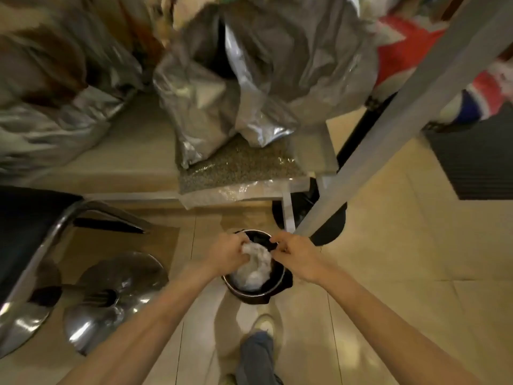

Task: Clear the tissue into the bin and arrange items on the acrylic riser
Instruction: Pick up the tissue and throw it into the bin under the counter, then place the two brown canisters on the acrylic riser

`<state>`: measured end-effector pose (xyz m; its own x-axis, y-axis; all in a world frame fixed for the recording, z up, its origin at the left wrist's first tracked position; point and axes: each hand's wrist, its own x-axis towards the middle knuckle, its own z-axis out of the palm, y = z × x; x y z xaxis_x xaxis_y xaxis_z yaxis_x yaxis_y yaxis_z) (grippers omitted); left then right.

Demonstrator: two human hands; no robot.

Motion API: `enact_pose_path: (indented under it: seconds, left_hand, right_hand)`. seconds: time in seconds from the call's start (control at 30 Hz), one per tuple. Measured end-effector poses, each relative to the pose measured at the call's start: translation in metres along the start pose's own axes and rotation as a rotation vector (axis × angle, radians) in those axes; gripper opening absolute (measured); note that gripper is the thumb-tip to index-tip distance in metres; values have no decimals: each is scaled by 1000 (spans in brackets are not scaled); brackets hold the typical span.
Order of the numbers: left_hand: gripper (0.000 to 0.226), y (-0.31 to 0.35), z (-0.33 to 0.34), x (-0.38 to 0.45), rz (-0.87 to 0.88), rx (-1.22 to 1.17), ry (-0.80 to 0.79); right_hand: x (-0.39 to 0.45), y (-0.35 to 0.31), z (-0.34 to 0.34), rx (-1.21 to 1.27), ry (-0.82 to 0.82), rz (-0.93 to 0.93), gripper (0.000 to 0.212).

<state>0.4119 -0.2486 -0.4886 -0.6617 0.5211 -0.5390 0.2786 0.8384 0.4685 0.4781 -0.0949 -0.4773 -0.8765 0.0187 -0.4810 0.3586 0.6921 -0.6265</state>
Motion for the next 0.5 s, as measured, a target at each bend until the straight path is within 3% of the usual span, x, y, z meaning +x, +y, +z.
enact_pose_path:
  seconds: [0.17, 0.3, 0.5]
  left_hand:
    - [37, 57, -108, -74, 60, 175, 25]
    - [39, 100, -195, -136, 94, 318, 97]
    - [39, 140, -316, -220, 103, 308, 174]
  right_hand:
    - [-60, -83, -84, -190, -77, -94, 28]
    - [-102, -149, -141, -347, -10, -212, 29]
    - [-152, -244, -213, -406, 64, -326, 29]
